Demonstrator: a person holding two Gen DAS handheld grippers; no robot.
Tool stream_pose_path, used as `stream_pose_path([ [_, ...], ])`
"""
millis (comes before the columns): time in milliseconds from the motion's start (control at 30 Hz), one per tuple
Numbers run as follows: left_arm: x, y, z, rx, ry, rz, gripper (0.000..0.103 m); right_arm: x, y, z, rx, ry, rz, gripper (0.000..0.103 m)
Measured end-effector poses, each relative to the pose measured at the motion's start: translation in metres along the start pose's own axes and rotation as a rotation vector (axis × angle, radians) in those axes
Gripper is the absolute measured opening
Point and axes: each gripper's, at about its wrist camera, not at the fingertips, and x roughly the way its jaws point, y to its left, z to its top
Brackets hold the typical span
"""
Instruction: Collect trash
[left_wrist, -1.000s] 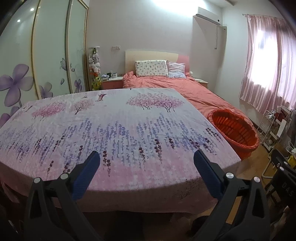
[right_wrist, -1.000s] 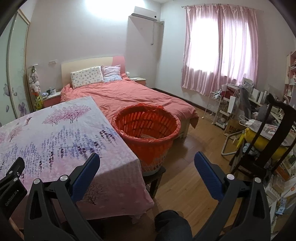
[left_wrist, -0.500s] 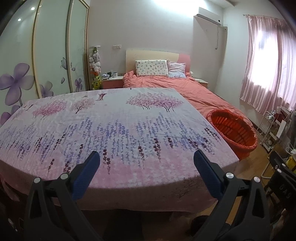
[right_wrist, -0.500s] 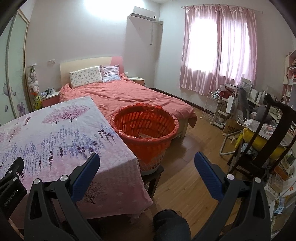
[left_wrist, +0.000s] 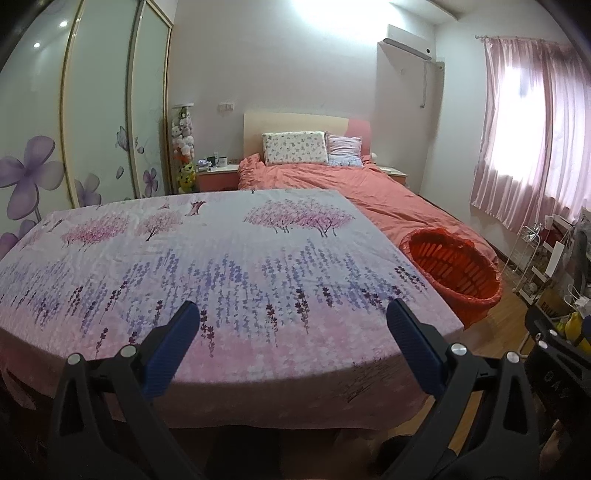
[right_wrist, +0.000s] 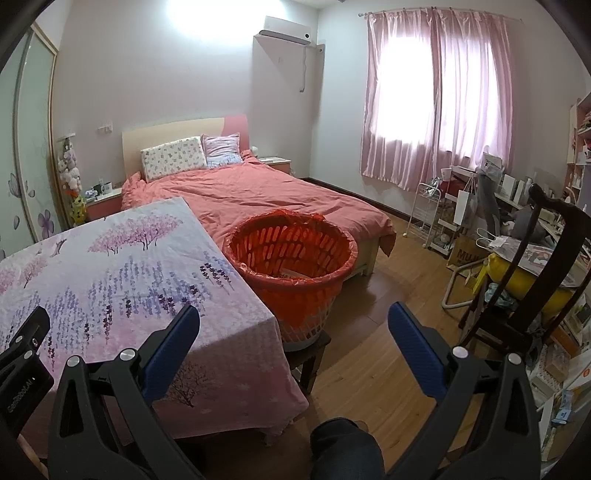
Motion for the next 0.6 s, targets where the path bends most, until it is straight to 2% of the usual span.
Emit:
stream_pose_path([
  [600,-0.008,-0.014,0.006,0.026,-0.030,-0.043,0.099,-0.005,-0.012,0.004,0.035,-0.025,-0.006,0.101],
])
